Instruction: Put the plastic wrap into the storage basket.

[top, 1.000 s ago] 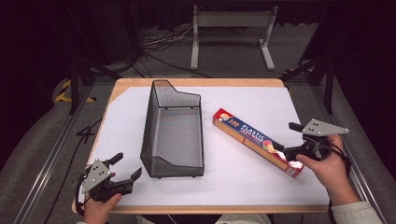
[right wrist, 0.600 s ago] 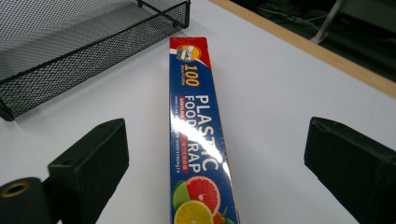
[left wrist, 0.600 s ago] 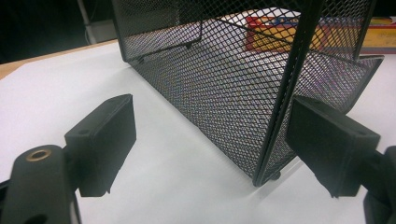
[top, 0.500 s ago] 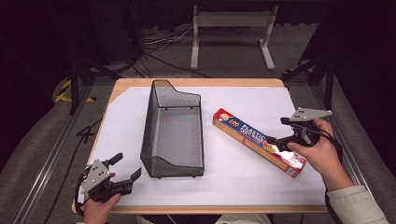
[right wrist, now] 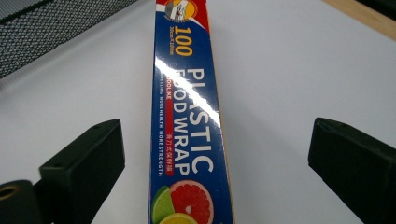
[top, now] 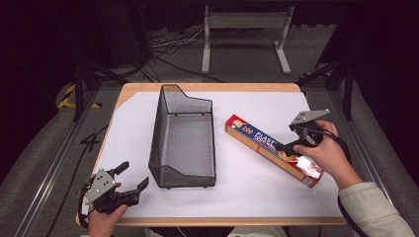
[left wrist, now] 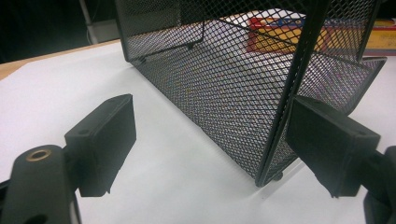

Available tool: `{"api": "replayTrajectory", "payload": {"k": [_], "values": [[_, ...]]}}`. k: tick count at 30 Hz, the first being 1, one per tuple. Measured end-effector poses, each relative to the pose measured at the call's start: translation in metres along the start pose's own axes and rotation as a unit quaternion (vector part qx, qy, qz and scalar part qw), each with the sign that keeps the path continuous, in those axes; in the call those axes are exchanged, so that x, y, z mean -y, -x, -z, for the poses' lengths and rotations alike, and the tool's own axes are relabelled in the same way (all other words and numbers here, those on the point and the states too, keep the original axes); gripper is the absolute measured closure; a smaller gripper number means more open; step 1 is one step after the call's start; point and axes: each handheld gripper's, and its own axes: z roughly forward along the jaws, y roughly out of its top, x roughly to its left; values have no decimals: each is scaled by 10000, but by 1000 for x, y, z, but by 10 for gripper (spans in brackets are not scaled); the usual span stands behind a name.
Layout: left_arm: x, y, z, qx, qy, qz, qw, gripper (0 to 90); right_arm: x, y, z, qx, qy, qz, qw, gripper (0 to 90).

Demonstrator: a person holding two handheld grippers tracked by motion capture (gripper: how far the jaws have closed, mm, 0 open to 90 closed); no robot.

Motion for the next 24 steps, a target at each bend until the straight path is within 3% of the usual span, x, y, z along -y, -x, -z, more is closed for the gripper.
{"api": "replayTrajectory", "payload": {"k": [4, 7, 19, 24], "values": [[0, 1, -1, 25, -26, -26, 10000, 172, -1, 1, -9, -98, -228, 183, 9995, 50], [0, 0, -1, 20, -28, -25, 10000, 171, 1, -1, -16, -215, -296, 102, 9993, 47], [0, 0, -1, 36, -67, -15, 10000, 171, 11, -5, -35, -273, -609, 56, 9978, 28], [0, 1, -2, 54, -69, -37, 10000, 172, 14, -5, -40, -309, -802, 49, 9963, 82]]}}
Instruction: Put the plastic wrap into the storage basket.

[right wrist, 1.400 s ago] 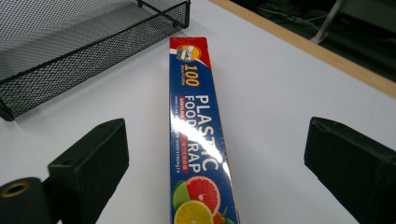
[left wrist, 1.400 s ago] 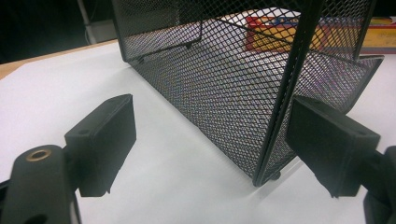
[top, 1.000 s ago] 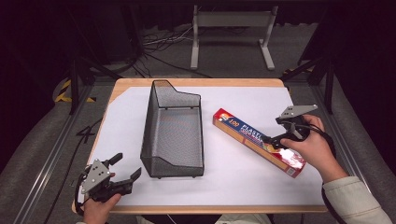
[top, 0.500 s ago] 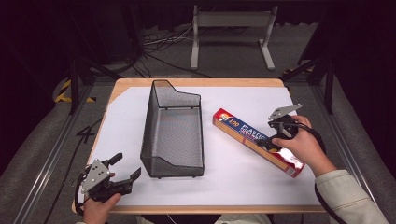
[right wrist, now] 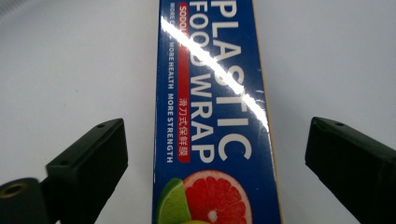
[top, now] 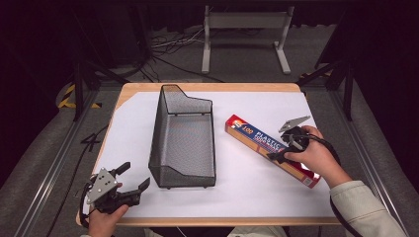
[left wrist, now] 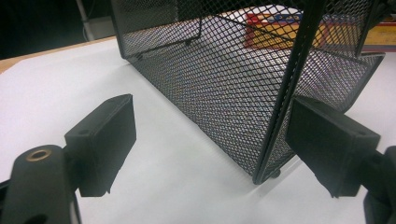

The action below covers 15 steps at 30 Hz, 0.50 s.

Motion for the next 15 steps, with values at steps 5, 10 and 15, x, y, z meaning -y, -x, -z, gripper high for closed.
{"api": "replayTrajectory", "payload": {"k": [5, 10, 15], "values": [[0, 0, 0, 11, -5, 16, 10000, 173, 0, -1, -6, -55, -235, 84, 9997, 155], [0, 0, 0, 13, -4, 18, 10000, 173, 0, -3, -13, -46, -326, 45, 9994, 198], [0, 0, 0, 15, -1, 25, 10000, 172, 0, -3, -17, -53, -441, 41, 9990, 203]]}}
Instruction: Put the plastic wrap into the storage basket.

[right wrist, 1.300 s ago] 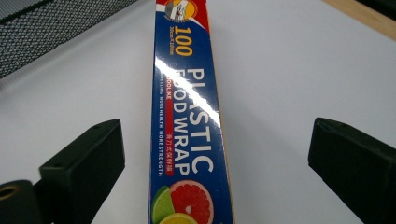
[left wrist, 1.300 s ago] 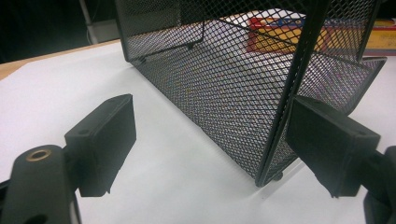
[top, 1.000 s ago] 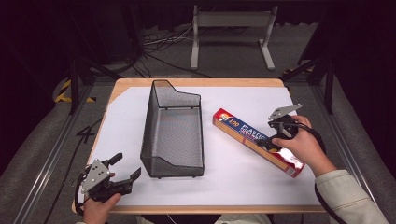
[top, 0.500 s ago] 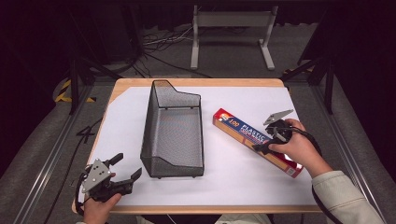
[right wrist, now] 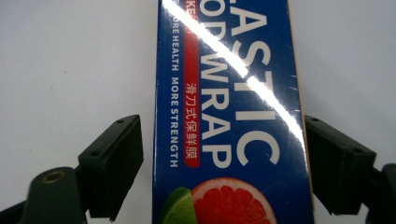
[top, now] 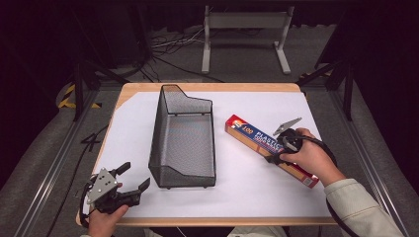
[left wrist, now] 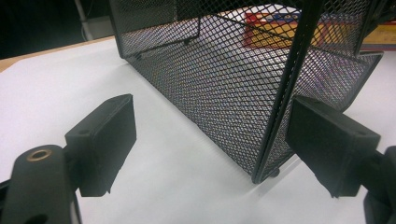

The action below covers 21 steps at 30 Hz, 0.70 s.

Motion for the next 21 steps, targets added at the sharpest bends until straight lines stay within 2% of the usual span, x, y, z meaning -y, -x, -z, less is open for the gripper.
{"api": "replayTrajectory", "payload": {"k": [5, 10, 21], "values": [[0, 0, 0, -6, 7, 6, 10000, 172, 0, -2, -1, 59, -344, 23, 9994, 295], [0, 0, 0, -11, 18, 6, 10000, 172, -1, -1, 0, 157, -394, 84, 9991, 363], [0, 0, 0, -20, 28, 22, 10000, 172, -3, -1, 1, 154, -470, 94, 9987, 392]]}}
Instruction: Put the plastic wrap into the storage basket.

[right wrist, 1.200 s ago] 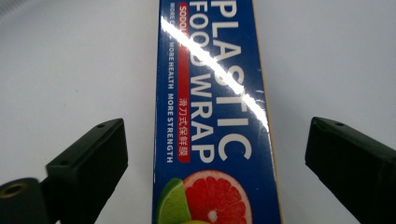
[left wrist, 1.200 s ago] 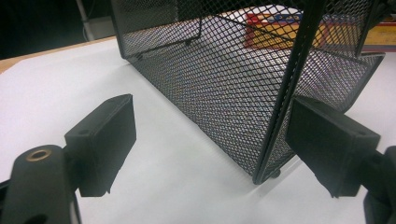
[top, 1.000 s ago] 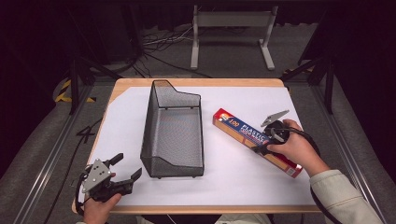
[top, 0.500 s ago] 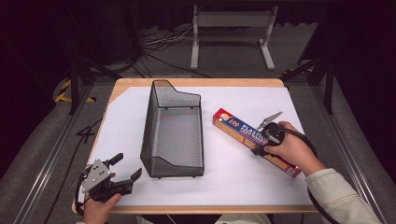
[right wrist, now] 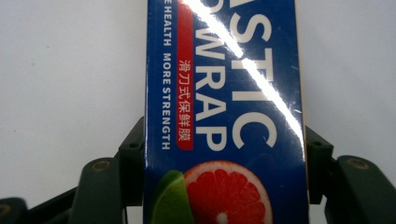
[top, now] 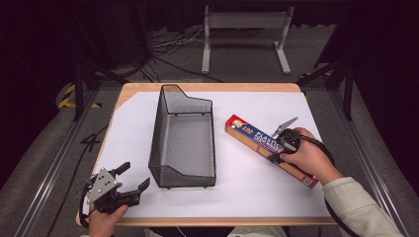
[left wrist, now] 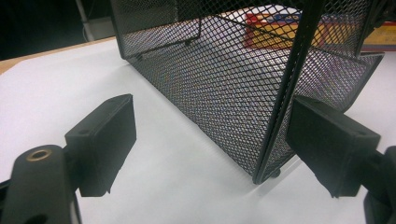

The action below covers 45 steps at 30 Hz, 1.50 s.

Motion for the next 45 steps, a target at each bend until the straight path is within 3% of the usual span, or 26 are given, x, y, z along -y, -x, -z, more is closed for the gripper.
{"api": "replayTrajectory", "payload": {"k": [8, 19, 34, 45], "values": [[0, 0, 0, -16, 0, -13, 10000, 172, -2, -3, 3, 17, -18, -50, 10000, 400], [0, 0, 0, -19, -10, -19, 10000, 172, -3, -3, 22, 38, 95, -118, 9999, 403], [0, -1, 0, -34, -16, -1, 10000, 172, -12, -8, 69, -18, 322, -291, 9991, 401], [0, -1, 1, -45, -7, -6, 10000, 172, -20, -14, 90, -72, 465, -374, 9982, 401]]}}
